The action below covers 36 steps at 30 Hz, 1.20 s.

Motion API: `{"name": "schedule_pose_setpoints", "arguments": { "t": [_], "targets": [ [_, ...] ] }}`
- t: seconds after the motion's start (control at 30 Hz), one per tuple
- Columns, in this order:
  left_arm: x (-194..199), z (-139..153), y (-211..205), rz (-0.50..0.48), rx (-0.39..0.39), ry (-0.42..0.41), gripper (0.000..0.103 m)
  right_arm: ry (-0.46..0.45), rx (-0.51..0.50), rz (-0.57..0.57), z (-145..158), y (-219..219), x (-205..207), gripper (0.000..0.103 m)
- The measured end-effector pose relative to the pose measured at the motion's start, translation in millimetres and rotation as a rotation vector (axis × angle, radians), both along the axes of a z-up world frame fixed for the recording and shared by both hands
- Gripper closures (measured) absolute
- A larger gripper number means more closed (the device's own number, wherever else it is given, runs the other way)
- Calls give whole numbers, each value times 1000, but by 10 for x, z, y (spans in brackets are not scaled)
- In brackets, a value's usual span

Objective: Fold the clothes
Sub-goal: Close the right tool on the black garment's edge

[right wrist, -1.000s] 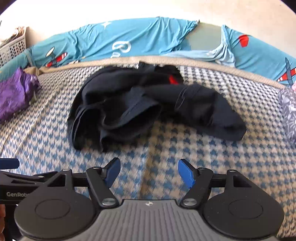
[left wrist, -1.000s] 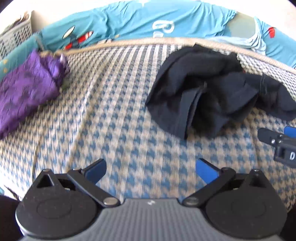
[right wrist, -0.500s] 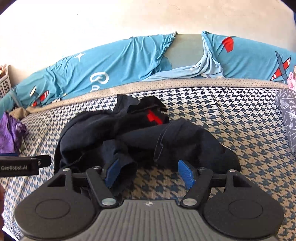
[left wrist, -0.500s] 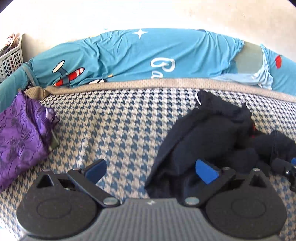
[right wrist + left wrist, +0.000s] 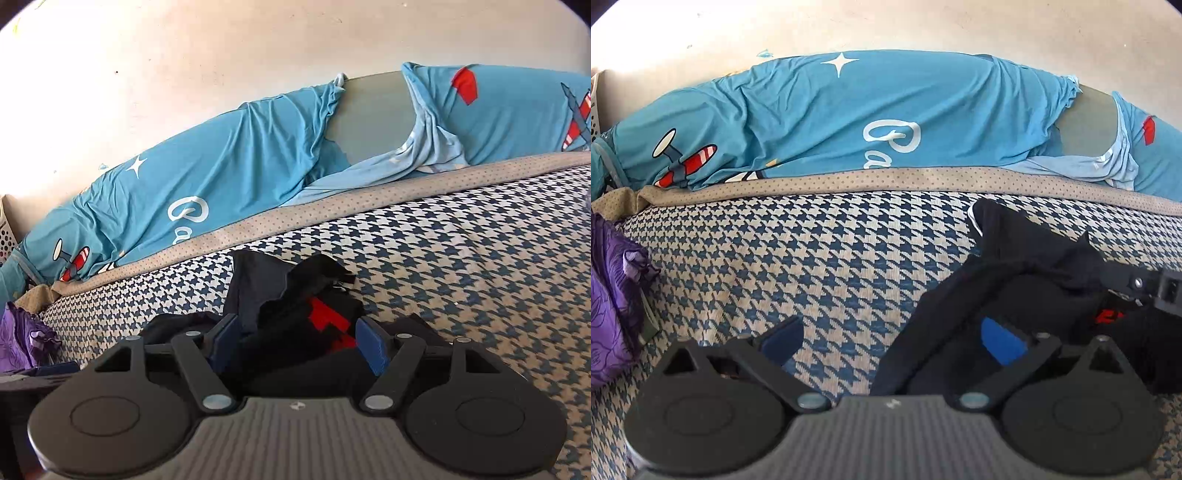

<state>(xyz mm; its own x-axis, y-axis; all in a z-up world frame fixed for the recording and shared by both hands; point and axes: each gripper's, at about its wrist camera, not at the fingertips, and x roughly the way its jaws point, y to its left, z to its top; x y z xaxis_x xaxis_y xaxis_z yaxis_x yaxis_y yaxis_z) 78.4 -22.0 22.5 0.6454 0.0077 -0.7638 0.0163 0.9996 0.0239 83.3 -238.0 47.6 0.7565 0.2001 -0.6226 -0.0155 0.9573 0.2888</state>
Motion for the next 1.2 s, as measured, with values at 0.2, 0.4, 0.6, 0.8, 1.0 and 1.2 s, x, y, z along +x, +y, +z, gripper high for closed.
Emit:
{"name": "schedule_pose_setpoints", "arguments": {
  "t": [0.2,0.4,0.6,0.8,1.0,1.2],
  "targets": [
    [18,-109,35,-13,-17,39,0,37,14,8,-177,166,307,34],
    [19,-69,146,6,-27,14,0,18,-68,40,-310,324,423,62],
    [48,-19,229,23,-61,9,0,-29,-78,41,-258,278,356,92],
    [73,138,476,95,-117,-23,0,-110,18,90,-100,241,249,94],
    [148,339,859,193,-196,-42,0,-167,49,236,4,441,91,94],
    [151,322,944,186,-274,-15,0,-191,-68,452,-70,853,-125,94]
  ]
}}
